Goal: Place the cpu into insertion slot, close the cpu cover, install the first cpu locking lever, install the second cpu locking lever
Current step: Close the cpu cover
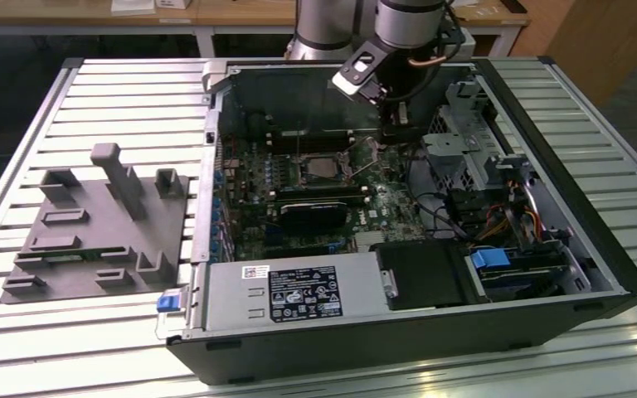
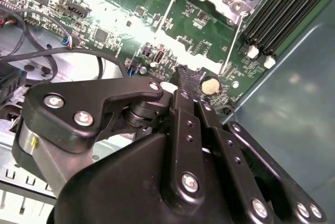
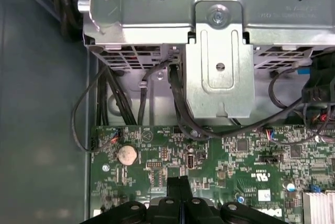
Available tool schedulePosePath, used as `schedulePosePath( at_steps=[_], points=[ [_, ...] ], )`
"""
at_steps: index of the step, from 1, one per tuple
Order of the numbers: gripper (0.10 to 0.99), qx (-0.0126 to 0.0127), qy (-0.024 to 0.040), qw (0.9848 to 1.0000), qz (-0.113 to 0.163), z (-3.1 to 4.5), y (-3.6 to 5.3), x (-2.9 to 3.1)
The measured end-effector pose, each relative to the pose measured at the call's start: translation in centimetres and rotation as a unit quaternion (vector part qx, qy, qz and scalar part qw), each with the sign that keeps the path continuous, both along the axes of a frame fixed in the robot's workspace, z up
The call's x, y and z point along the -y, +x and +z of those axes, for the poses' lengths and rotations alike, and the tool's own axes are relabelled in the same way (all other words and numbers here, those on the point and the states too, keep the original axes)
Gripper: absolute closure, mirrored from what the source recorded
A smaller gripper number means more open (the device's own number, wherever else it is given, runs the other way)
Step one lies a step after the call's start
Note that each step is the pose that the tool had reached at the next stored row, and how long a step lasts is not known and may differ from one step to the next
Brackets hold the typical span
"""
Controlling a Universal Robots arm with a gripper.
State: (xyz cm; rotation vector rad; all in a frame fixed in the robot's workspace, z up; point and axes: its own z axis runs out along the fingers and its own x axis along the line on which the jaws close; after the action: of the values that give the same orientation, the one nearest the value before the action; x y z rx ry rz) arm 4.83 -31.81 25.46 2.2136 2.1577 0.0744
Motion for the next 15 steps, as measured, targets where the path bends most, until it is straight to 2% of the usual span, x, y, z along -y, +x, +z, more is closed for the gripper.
schedulePosePath(
  at_steps=[6, 15],
  points=[
    [0.984, -0.0006, 0.0, 1.0, 0.0, -0.4, 0.6, 0.0],
    [0.984, -0.0045, 0.0, 1.0, 0.0, -1.44, 0.77, 0.0]
  ],
)
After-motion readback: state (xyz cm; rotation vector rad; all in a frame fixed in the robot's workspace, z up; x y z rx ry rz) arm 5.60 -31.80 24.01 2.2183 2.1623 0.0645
